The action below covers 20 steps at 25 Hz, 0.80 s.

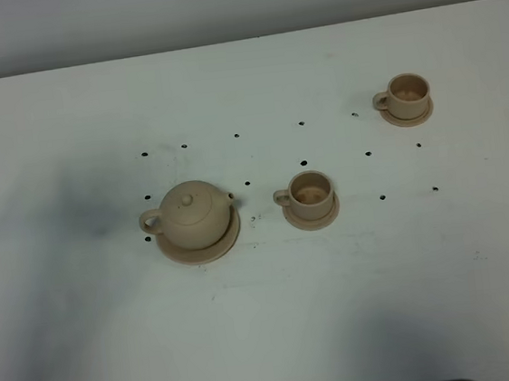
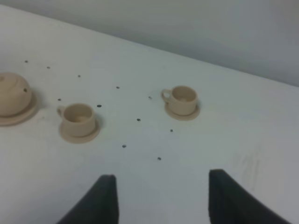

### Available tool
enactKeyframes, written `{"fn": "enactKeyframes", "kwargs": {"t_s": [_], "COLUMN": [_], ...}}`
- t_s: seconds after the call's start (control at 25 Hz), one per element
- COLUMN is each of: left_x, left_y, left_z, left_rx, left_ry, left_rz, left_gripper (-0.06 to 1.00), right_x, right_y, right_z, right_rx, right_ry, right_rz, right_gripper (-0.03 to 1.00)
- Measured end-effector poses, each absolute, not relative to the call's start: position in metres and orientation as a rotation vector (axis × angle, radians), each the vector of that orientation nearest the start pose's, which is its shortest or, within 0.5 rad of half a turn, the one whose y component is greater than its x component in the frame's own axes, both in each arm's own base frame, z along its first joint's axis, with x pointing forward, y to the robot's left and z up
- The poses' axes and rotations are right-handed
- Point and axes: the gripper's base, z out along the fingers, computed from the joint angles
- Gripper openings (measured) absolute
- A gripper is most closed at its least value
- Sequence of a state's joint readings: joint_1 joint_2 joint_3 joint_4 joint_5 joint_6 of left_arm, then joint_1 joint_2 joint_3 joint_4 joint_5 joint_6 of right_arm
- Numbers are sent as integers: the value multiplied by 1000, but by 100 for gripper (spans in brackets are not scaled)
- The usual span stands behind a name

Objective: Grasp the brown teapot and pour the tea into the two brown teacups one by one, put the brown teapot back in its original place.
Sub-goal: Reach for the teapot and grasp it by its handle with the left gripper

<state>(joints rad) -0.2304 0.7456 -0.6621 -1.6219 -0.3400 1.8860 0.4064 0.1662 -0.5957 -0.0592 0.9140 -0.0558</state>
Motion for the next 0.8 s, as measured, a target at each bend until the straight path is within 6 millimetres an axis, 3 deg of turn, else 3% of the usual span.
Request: {"fn": "enactKeyframes", "kwargs": {"t_s": [0.2,0.4,0.8], "left_x": [158,165,191], "left_y": [-9,-14,-31], "left_z": [364,360,339], "left_rx": [144,185,281], "left_ry": [1587,1608,1703], "left_rz": [265,231,135], "left_gripper": [41,41,41], "right_x": [8,-8,-11], "right_y": [2,-2,0], "right_z": [291,284,277], "right_rx": [-466,-467,-466], "right_ry": [1978,1970,2038], "right_rz": [207,244,283], "right_gripper": [42,42,42]}}
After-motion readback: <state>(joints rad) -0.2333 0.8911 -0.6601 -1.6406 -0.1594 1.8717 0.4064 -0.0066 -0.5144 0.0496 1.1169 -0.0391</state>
